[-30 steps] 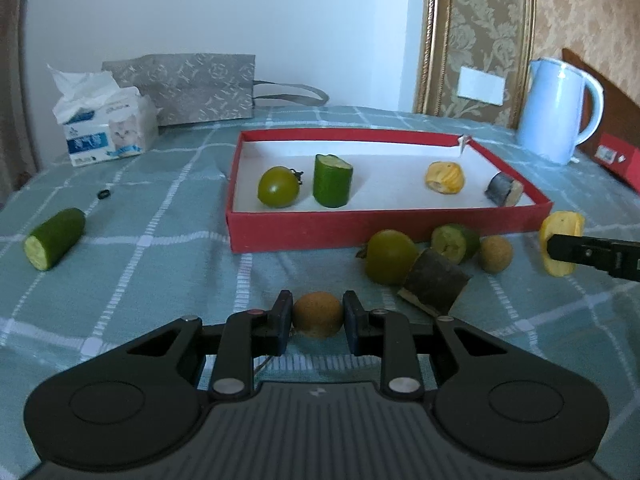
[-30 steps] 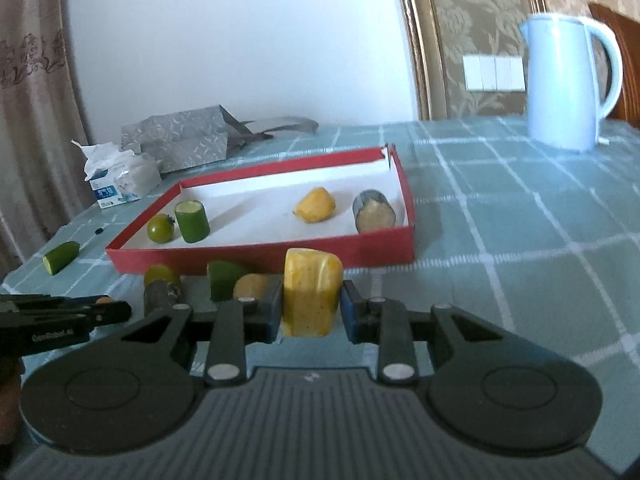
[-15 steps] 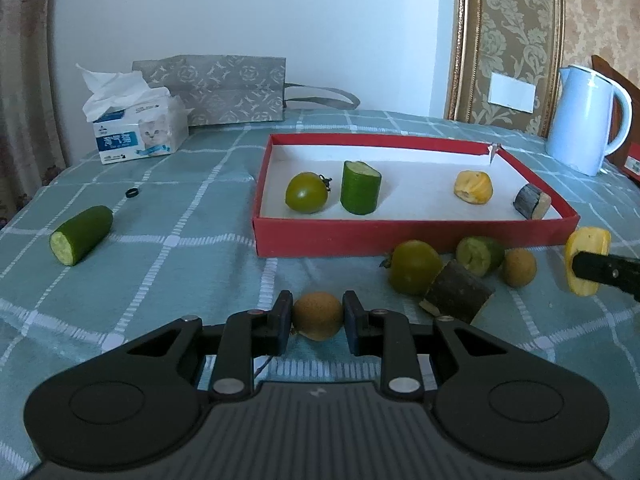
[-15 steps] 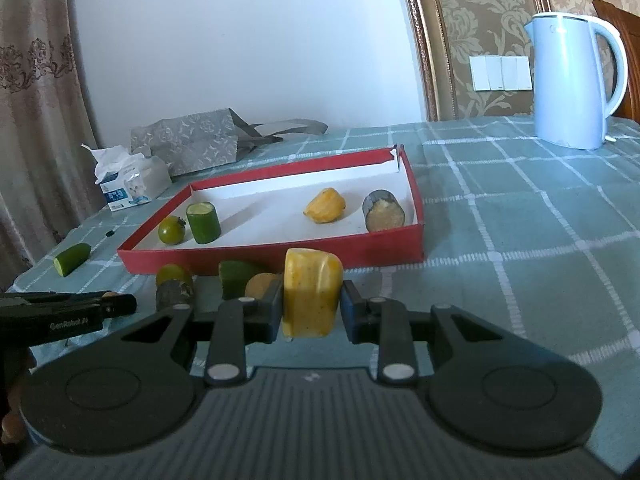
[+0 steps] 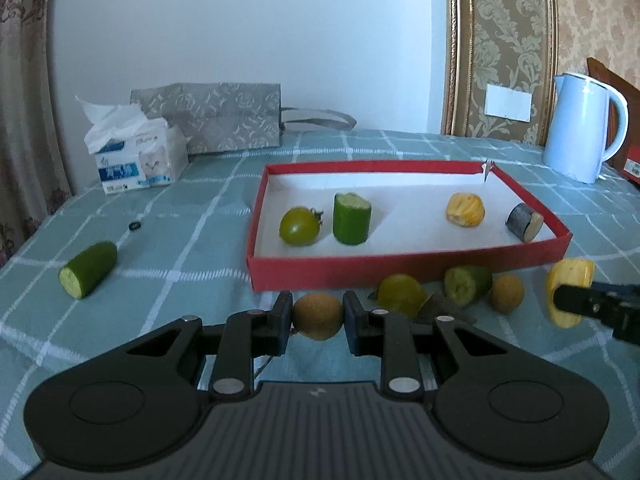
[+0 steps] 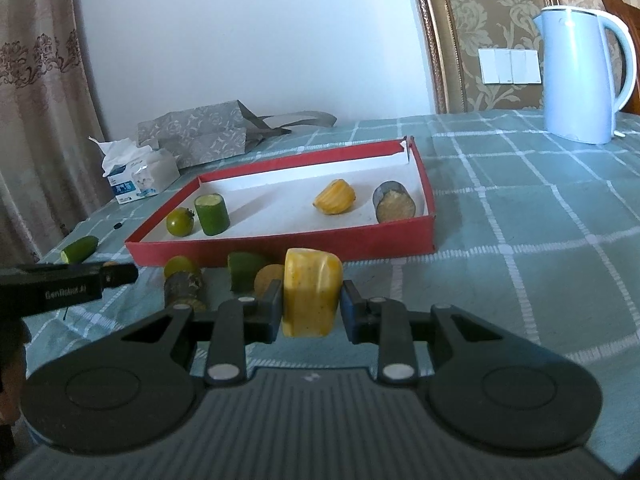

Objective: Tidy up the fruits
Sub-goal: 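Carry the brown kiwi into the red tray and open the left tool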

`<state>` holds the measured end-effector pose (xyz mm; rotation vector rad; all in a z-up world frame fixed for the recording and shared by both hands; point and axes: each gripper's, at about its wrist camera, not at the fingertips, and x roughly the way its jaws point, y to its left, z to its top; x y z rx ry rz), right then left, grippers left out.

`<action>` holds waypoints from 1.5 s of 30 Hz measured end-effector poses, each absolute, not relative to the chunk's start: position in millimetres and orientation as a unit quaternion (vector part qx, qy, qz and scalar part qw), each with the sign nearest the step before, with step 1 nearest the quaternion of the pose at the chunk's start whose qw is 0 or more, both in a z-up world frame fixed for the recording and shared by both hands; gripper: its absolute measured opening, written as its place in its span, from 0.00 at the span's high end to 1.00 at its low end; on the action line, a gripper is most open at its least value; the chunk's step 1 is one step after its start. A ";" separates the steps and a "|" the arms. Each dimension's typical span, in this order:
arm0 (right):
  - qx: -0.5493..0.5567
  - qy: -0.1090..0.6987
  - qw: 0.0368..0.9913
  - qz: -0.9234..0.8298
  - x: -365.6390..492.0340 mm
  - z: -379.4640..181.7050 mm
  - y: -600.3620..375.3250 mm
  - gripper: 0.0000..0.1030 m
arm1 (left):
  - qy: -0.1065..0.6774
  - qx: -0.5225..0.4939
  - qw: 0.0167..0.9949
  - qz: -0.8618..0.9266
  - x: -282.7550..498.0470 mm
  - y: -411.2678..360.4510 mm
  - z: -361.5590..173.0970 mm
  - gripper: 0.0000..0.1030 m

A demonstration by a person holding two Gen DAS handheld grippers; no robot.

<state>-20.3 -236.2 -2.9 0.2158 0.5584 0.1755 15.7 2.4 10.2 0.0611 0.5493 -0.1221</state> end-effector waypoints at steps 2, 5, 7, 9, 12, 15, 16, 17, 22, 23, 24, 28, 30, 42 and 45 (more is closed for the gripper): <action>0.107 0.275 0.951 0.088 -20.3 -3.0 -235.7 0.72 | 0.269 0.035 0.961 -0.062 19.4 -1.4 14.2 0.74; 0.108 0.278 0.950 0.090 -19.4 -3.5 -236.1 0.72 | 0.262 0.039 0.962 -0.071 27.8 -10.1 22.4 0.74; 0.110 0.279 0.950 0.090 -19.0 -3.8 -236.6 0.72 | 0.257 0.042 0.962 -0.078 34.6 -17.7 27.4 0.74; 0.113 0.278 0.949 0.092 -18.9 -3.5 -237.4 0.72 | 0.254 0.048 0.963 -0.082 44.9 -26.2 30.4 0.74; 0.113 0.277 0.950 0.093 -19.1 -3.2 -237.4 0.72 | 0.252 0.052 0.962 -0.086 61.5 -38.0 30.8 0.74; 0.112 0.278 0.949 0.094 -18.4 -3.5 -237.1 0.72 | 0.257 0.043 0.961 -0.094 78.4 -44.2 27.9 0.74; 0.112 0.280 0.949 0.095 -17.9 -3.8 -237.1 0.72 | 0.261 0.043 0.960 -0.095 84.1 -46.6 26.1 0.74; 0.114 0.282 0.948 0.096 -17.4 -4.2 -237.2 0.72 | 0.264 0.044 0.959 -0.095 89.1 -49.2 24.3 0.74; 0.119 0.286 0.945 0.102 -14.3 -5.1 -238.5 0.72 | 0.277 0.059 0.954 -0.095 109.9 -62.3 16.3 0.74; 0.120 0.287 0.945 0.103 -13.9 -5.4 -238.5 0.72 | 0.276 0.063 0.954 -0.094 112.3 -64.7 15.5 0.74; 0.119 0.288 0.945 0.104 -13.7 -5.4 -238.4 0.72 | 0.274 0.069 0.955 -0.092 113.8 -67.3 15.5 0.74; 0.119 0.292 0.943 0.107 -11.8 -6.8 -236.8 0.72 | 0.275 0.078 0.954 -0.086 119.0 -75.1 14.6 0.74; 0.118 0.292 0.943 0.107 -11.8 -6.8 -236.3 0.72 | 0.271 0.086 0.955 -0.084 119.5 -78.8 13.6 0.74; 0.121 0.292 0.943 0.104 -12.4 -6.8 -237.8 0.72 | 0.253 0.049 0.964 -0.064 98.8 -54.5 22.7 0.44; 0.119 0.291 0.944 0.103 -12.9 -6.5 -237.3 0.72 | 0.254 0.030 0.965 -0.059 87.5 -41.0 24.1 0.44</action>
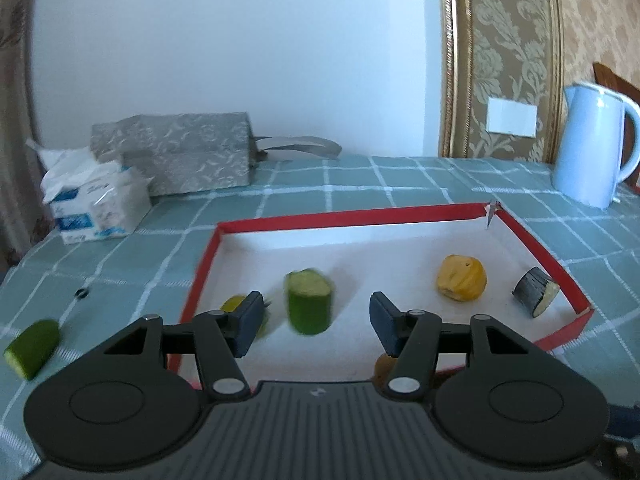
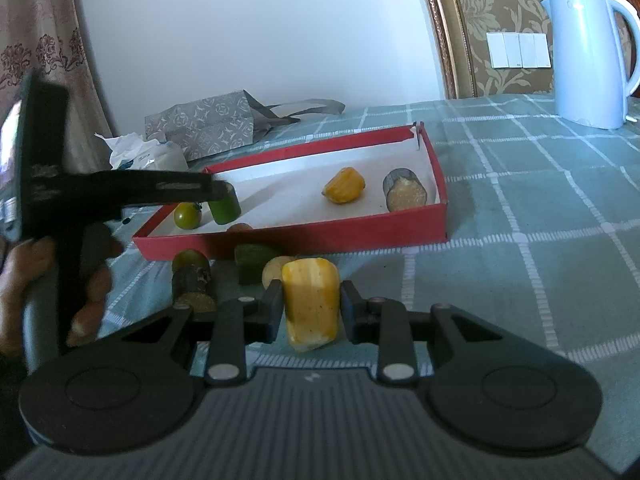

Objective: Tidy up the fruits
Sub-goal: 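Carry the yellow pepper chunk into the red tray and open the right tool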

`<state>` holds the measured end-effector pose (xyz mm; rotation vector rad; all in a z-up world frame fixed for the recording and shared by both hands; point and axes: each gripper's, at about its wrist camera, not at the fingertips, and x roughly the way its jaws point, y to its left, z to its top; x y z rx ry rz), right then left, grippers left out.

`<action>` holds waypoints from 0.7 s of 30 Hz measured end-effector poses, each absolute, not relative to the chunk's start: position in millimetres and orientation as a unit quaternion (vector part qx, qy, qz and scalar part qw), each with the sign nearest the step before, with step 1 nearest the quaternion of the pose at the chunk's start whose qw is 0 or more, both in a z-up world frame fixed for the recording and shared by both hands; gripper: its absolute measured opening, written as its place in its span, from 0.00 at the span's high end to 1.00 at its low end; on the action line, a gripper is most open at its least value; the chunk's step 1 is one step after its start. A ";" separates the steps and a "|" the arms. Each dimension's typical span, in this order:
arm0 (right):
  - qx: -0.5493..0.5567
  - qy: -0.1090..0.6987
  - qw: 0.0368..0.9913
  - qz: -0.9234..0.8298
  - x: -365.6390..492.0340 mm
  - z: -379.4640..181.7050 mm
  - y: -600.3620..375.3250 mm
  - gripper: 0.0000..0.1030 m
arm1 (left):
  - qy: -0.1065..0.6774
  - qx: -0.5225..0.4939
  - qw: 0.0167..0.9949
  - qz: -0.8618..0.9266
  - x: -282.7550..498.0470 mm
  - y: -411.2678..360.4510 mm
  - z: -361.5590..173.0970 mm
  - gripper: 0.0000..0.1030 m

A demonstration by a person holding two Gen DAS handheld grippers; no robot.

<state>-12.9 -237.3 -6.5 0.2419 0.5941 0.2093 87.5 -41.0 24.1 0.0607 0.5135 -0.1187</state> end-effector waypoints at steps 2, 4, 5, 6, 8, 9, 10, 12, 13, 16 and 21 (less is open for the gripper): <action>0.117 0.291 0.944 0.101 -13.5 -6.4 -236.9 0.72 | 0.254 0.018 0.966 -0.054 80.1 -31.1 23.5 0.43; 0.115 0.290 0.945 0.100 -14.2 -6.3 -236.8 0.72 | 0.252 0.014 0.967 -0.042 72.3 -21.1 21.5 0.42; 0.115 0.290 0.945 0.099 -14.5 -6.2 -236.8 0.72 | 0.252 0.013 0.967 -0.036 69.9 -17.7 20.8 0.42; 0.114 0.290 0.945 0.099 -15.0 -5.8 -236.6 0.72 | 0.252 0.011 0.967 -0.030 66.8 -13.3 19.9 0.42; 0.111 0.288 0.946 0.097 -15.9 -5.2 -235.8 0.72 | 0.253 0.002 0.967 -0.025 60.0 -2.9 18.3 0.42; 0.110 0.287 0.947 0.096 -16.5 -4.9 -235.3 0.72 | 0.254 -0.004 0.967 -0.023 56.7 2.4 17.0 0.42; 0.109 0.286 0.947 0.095 -16.9 -4.7 -235.0 0.72 | 0.254 -0.008 0.967 -0.021 53.4 7.3 15.3 0.42; 0.107 0.283 0.949 0.093 -18.5 -4.0 -234.9 0.72 | 0.256 -0.012 0.966 -0.014 48.2 15.8 10.9 0.42; 0.107 0.282 0.949 0.092 -19.0 -3.8 -234.9 0.72 | 0.258 -0.013 0.966 -0.009 46.5 19.7 8.3 0.42; 0.104 0.280 0.950 0.092 -19.9 -3.0 -234.5 0.72 | 0.273 -0.028 0.962 -0.005 45.7 29.8 1.5 0.42; 0.088 0.261 0.957 0.091 -22.6 11.0 -231.6 0.72 | 0.284 -0.047 0.958 -0.002 47.1 39.1 -2.3 0.42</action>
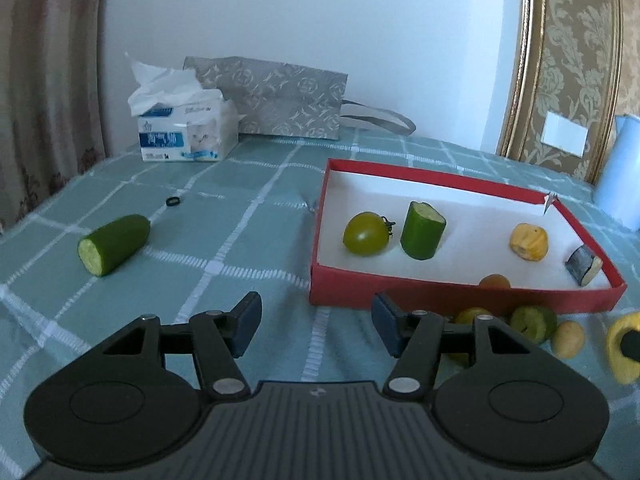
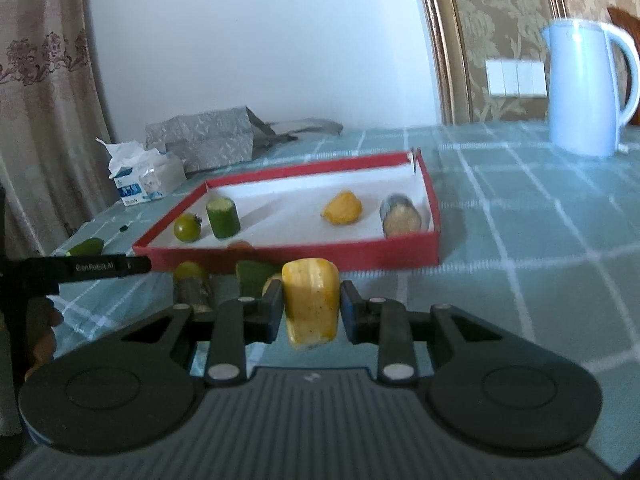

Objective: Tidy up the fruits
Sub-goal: 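Carry the yellow pepper chunk into the red tray and open the right tool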

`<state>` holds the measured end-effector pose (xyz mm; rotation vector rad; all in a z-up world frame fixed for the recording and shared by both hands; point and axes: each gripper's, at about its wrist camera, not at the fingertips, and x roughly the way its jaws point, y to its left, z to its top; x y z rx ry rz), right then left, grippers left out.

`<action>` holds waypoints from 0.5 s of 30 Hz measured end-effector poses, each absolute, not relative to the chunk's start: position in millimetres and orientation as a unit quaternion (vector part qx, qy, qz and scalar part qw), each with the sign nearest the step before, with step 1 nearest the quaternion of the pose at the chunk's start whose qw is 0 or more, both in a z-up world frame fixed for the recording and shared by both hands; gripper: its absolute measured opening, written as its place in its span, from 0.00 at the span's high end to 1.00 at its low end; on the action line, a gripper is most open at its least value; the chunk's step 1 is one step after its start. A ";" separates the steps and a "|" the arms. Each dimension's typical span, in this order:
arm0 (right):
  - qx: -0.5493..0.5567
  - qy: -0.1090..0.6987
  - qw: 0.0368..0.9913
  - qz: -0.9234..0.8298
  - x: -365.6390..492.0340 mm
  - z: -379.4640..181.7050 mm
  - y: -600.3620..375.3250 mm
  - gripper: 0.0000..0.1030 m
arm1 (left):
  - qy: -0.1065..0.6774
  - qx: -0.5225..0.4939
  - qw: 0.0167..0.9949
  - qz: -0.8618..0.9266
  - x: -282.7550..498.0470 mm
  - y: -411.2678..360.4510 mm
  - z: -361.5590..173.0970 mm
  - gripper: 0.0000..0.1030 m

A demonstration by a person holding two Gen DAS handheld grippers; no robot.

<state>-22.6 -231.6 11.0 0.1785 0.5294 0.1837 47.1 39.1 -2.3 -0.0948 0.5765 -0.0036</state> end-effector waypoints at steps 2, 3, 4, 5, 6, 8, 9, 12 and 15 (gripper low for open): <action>0.075 0.247 0.962 0.086 -20.7 23.3 -230.6 0.72 | 0.288 -0.056 0.956 -0.002 47.4 41.5 -3.2 0.42; 0.069 0.241 0.964 0.085 -18.8 29.0 -230.2 0.72 | 0.289 -0.055 0.956 0.001 48.1 42.0 -3.7 0.41; 0.059 0.233 0.967 0.084 -15.7 35.5 -229.4 0.72 | 0.290 -0.055 0.955 0.005 48.5 42.5 -4.1 0.41; 0.048 0.225 0.970 0.080 -11.8 40.7 -227.1 0.72 | 0.292 -0.055 0.955 0.007 49.6 42.6 -4.4 0.41; 0.035 0.220 0.972 0.076 -6.8 44.8 -224.7 0.72 | 0.294 -0.057 0.954 0.006 50.0 43.1 -4.9 0.41; 0.019 0.217 0.973 0.072 7.6 49.4 -220.8 0.72 | 0.296 -0.056 0.954 0.008 50.2 43.2 -5.3 0.41; 0.010 0.219 0.973 0.071 15.8 49.8 -218.0 0.72 | 0.296 -0.055 0.954 0.009 50.1 43.1 -5.3 0.41; -0.018 0.228 0.972 0.060 37.6 44.6 -209.9 0.72 | 0.297 -0.055 0.953 0.006 50.1 42.4 -5.7 0.41; -0.037 0.250 0.966 0.056 58.0 33.5 -203.1 0.72 | 0.300 -0.051 0.952 0.003 51.5 41.2 -6.6 0.41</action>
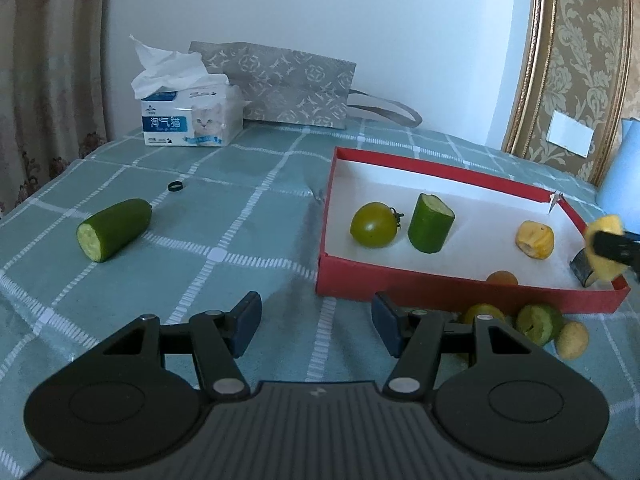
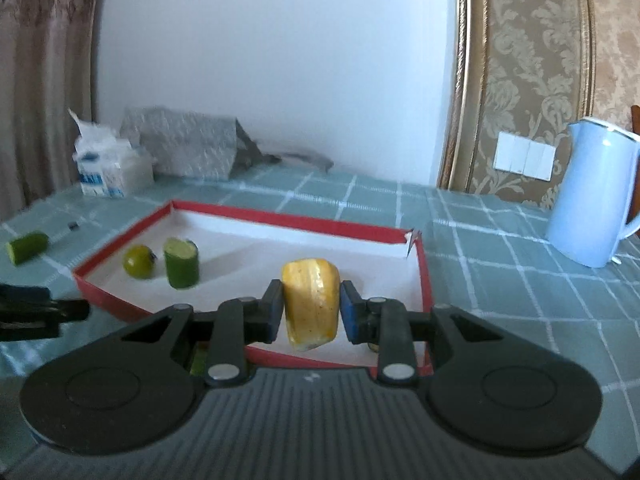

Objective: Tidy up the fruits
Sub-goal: 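Carry the yellow pepper chunk into the red tray and open the right tool, then grasp the dark eggplant chunk beside the tray with the left tool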

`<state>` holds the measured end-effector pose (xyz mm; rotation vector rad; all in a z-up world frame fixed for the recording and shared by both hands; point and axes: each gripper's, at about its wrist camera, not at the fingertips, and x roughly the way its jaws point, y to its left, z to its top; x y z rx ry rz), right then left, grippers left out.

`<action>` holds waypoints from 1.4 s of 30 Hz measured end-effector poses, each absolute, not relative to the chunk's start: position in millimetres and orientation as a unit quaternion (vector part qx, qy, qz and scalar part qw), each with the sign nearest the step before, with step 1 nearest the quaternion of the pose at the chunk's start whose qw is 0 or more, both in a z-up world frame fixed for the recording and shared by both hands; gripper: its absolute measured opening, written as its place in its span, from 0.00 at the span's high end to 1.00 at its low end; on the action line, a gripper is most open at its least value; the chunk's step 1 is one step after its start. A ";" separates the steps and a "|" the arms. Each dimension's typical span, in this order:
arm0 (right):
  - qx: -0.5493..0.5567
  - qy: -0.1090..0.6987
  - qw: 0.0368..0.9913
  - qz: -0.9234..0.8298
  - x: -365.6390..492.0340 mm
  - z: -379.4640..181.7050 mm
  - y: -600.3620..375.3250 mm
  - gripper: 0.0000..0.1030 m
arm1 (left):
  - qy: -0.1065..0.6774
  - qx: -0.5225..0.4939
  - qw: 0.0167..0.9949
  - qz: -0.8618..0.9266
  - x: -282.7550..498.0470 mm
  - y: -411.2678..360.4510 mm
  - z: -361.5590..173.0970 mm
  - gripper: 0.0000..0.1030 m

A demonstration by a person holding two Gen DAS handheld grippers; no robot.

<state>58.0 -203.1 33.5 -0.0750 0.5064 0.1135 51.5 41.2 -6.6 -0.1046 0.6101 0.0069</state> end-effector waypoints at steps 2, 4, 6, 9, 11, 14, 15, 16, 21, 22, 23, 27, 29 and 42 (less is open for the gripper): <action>-0.043 0.267 0.961 0.055 69.1 25.7 -199.6 0.73 | 0.302 -0.051 0.952 0.002 52.2 40.7 -6.9 0.41; -0.048 0.285 0.956 0.056 76.5 18.4 -196.5 0.73 | 0.302 -0.051 0.952 0.001 52.3 40.9 -7.1 0.41; -0.045 0.300 0.951 0.056 83.6 12.1 -196.0 0.73 | 0.304 -0.053 0.951 -0.001 53.2 41.4 -7.2 0.40; -0.048 0.320 0.945 0.052 92.6 5.3 -193.9 0.73 | 0.305 -0.055 0.951 -0.004 53.5 41.4 -7.5 0.36; -0.049 0.321 0.945 0.048 95.7 3.2 -193.9 0.73 | 0.305 -0.052 0.951 -0.003 53.7 40.7 -7.9 0.36; -0.048 0.326 0.943 0.045 98.3 3.5 -194.6 0.73 | 0.306 -0.052 0.951 -0.003 54.0 40.6 -8.0 0.36; -0.046 0.326 0.943 0.044 99.5 3.2 -194.9 0.73 | 0.306 -0.051 0.951 -0.003 53.9 40.4 -7.9 0.36; -0.045 0.327 0.943 0.044 101.4 2.6 -194.2 0.73 | 0.306 -0.050 0.951 -0.003 53.9 40.0 -7.9 0.36; -0.042 0.338 0.939 0.055 111.1 -2.6 -192.1 0.67 | 0.306 -0.049 0.951 -0.004 53.7 39.8 -8.1 0.36; -0.042 0.336 0.939 0.054 109.7 -1.4 -193.8 0.60 | 0.306 -0.049 0.951 -0.004 53.7 39.8 -8.2 0.36; -0.038 0.332 0.941 0.053 106.7 1.4 -197.0 0.51 | 0.306 -0.048 0.951 -0.003 53.6 39.8 -8.1 0.36; -0.021 0.297 0.953 0.050 81.5 20.9 -211.9 0.29 | 0.305 -0.048 0.951 -0.005 51.9 40.0 -7.9 0.35; -0.021 0.272 0.961 0.040 63.7 29.7 -217.9 0.28 | 0.304 -0.049 0.951 -0.006 51.0 39.9 -7.8 0.35; -0.002 0.255 0.967 0.023 -3.0 8.0 -242.0 0.21 | 0.296 -0.051 0.953 -0.032 39.9 36.0 -7.0 0.35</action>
